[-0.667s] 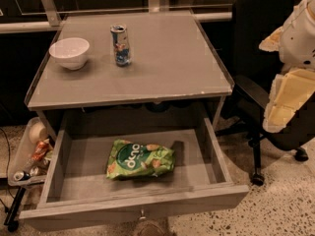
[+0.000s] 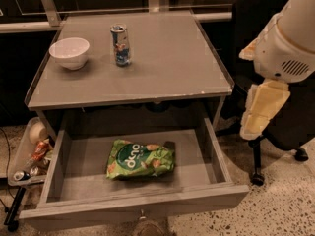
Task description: Pick green rice chip bag from top drawer and place on counter
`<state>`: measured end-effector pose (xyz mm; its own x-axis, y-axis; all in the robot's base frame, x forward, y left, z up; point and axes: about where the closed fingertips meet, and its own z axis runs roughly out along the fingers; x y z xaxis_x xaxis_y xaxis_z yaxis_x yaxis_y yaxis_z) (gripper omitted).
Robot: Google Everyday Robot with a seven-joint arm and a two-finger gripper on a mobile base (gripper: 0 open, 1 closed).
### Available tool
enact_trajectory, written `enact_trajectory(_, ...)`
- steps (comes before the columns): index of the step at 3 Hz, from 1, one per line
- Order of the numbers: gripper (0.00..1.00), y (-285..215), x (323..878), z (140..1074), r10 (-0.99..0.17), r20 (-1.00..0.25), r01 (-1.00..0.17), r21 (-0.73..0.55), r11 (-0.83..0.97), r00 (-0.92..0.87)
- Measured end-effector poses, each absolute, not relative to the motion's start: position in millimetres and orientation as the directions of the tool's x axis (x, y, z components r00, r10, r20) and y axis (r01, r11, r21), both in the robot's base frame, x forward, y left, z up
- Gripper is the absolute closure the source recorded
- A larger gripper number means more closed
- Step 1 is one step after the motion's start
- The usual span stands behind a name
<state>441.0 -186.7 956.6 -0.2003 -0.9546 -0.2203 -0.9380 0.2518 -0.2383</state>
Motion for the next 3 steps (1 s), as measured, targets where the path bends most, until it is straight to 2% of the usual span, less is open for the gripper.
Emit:
enact_trajectory(1,0.00,-155.0,439.7,918.1,-0.958,-0.231,-0.963,-0.166,0.211,-0.170)
enact_trajectory(3,0.00,-138.8,439.1,895.2,-0.954,-0.255,-0.966,-0.163,0.200,-0.154)
